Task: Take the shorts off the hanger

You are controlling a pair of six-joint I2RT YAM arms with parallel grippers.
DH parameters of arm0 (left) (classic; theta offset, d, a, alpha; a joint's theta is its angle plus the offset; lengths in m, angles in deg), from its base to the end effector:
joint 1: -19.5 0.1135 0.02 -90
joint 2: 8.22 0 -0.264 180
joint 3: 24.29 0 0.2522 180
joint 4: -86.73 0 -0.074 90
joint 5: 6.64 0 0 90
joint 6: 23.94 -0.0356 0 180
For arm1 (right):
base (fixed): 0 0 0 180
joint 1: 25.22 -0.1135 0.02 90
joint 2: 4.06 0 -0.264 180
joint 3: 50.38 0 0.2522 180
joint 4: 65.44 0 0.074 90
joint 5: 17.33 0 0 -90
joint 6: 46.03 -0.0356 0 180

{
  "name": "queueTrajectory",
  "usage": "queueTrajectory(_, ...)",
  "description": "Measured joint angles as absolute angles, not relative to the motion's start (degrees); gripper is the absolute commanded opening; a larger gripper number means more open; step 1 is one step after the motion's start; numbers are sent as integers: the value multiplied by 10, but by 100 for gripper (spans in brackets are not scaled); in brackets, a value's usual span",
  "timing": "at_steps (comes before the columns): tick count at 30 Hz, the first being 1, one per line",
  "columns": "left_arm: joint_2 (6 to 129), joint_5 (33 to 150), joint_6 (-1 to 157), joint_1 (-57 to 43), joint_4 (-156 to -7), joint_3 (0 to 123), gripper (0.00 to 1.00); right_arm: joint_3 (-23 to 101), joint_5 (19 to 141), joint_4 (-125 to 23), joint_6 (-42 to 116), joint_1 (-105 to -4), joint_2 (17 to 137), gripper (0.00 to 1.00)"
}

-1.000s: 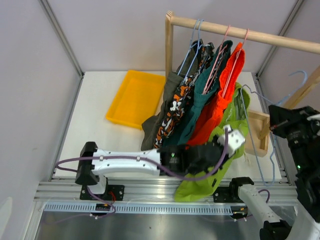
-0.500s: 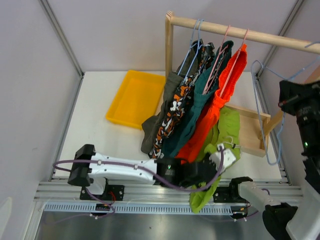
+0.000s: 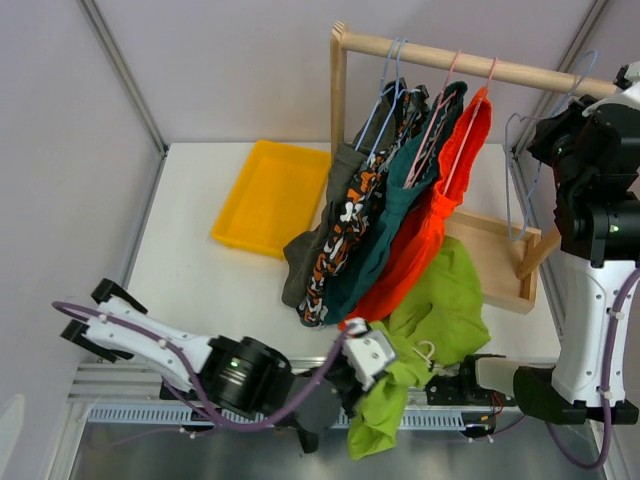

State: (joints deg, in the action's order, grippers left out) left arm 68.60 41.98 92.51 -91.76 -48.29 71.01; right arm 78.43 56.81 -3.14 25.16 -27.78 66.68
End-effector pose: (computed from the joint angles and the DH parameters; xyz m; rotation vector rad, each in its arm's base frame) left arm -0.0829 -0.2780 0.4055 0.9836 1.7562 -0.8642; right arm 0.1745 -0.0019 0.5688 0.4387 1.5824 0.0575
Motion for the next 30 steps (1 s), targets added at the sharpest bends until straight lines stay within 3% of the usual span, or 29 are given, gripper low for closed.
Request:
queueTrajectory(9,563,281,924,-903,-336,740,0,645,621,-81,245,-217,606,0)
queueTrajectory(10,552,273,915,-896,-332,746,0,635,625,-85,244,-215,597,4)
queueTrajectory(11,539,266,903,-883,-332,748,0,628,627,-89,242,-214,589,35)
queueTrajectory(12,524,266,887,-865,-334,749,0,620,632,-93,237,-212,581,60)
queueTrajectory(14,499,266,854,-828,-341,752,0,605,639,-90,233,-210,564,99)
queueTrajectory(23,495,299,683,-623,-385,844,0,531,668,-64,231,-209,491,99)
queueTrajectory(30,547,390,600,-370,-392,956,0,456,696,-51,222,-208,411,99)
